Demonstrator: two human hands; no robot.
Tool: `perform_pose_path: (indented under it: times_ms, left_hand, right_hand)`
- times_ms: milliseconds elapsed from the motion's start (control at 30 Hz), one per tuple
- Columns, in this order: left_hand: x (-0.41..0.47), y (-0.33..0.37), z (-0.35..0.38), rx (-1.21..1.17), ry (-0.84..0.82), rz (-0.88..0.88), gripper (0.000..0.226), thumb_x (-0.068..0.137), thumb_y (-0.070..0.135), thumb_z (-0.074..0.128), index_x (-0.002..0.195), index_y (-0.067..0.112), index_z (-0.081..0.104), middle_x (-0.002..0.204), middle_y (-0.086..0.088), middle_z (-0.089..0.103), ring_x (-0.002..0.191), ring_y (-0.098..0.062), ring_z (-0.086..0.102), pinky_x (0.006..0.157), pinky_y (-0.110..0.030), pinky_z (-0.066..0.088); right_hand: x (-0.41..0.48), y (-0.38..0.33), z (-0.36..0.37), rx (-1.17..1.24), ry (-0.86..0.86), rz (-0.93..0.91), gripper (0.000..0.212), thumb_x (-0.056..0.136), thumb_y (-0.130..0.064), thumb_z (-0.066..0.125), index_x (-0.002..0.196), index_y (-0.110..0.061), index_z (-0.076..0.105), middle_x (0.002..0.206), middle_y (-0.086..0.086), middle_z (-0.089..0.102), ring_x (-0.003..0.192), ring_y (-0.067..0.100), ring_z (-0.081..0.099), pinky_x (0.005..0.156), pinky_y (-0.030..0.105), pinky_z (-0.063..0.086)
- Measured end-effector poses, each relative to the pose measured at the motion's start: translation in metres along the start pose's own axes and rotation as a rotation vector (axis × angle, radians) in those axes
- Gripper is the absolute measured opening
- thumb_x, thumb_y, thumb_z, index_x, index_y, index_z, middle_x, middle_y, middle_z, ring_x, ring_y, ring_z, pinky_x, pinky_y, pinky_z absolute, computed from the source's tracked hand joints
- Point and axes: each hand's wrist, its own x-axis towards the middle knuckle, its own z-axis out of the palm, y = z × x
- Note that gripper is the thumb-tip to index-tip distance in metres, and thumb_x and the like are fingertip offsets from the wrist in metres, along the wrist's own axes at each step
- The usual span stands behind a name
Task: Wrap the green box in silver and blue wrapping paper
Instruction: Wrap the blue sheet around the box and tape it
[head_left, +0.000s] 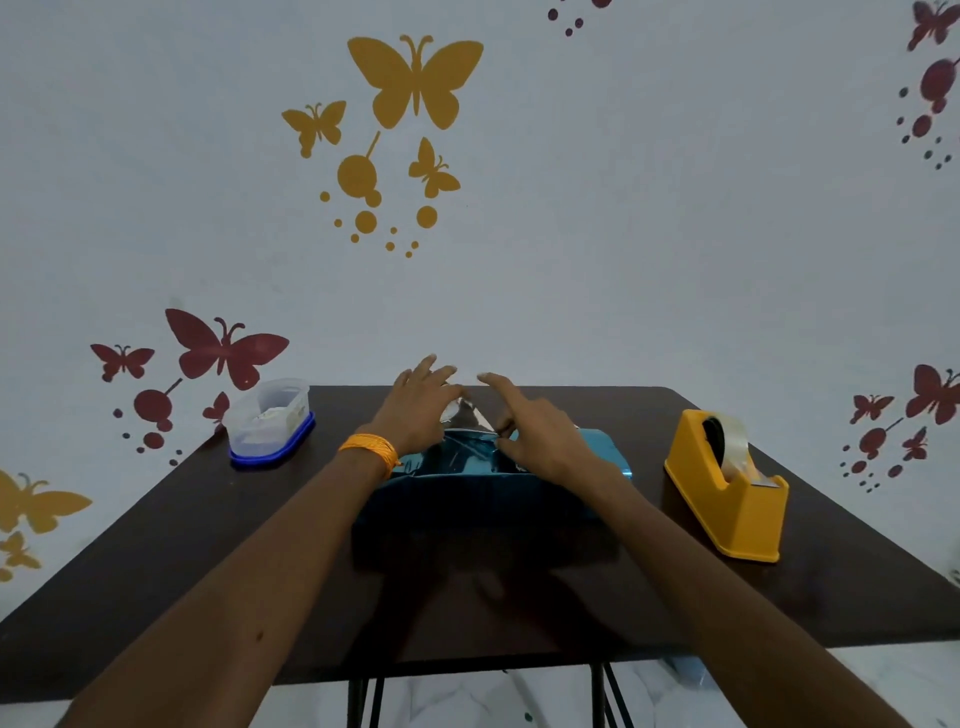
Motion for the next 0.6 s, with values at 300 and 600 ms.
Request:
perform_pose_path:
  times_ms: [300, 600]
  left_hand:
    - [-0.015, -0.026, -0.006, -0.072, 0.176, 0.04, 0.022, 0.084, 0.001, 0.059, 0.095, 0.019, 0.051, 0.086, 0.002, 0.067, 0.082, -0.025, 0.062, 0.081, -0.036, 0.044]
    - [-0.045, -0.031, -0.008, -0.081, 0.241, 0.009, 0.034, 0.077, -0.005, 0.06, 0.105, 0.015, 0.062, 0.1, -0.006, 0.066, 0.091, -0.03, 0.06, 0.067, -0.037, 0.048]
  right_hand:
    - [-0.002, 0.01, -0.019, -0.165, -0.097, 0.017, 0.106, 0.075, -0.006, 0.068, 0.153, -0.042, 0.007, 0.107, 0.002, 0.071, 0.083, 0.026, 0.066, 0.073, 0.043, 0.058]
    - [-0.004, 0.043, -0.039, -0.456, -0.058, 0.099, 0.085, 0.087, -0.003, 0.053, 0.156, -0.032, 0.013, 0.076, 0.005, 0.06, 0.064, 0.026, 0.053, 0.052, 0.037, 0.041]
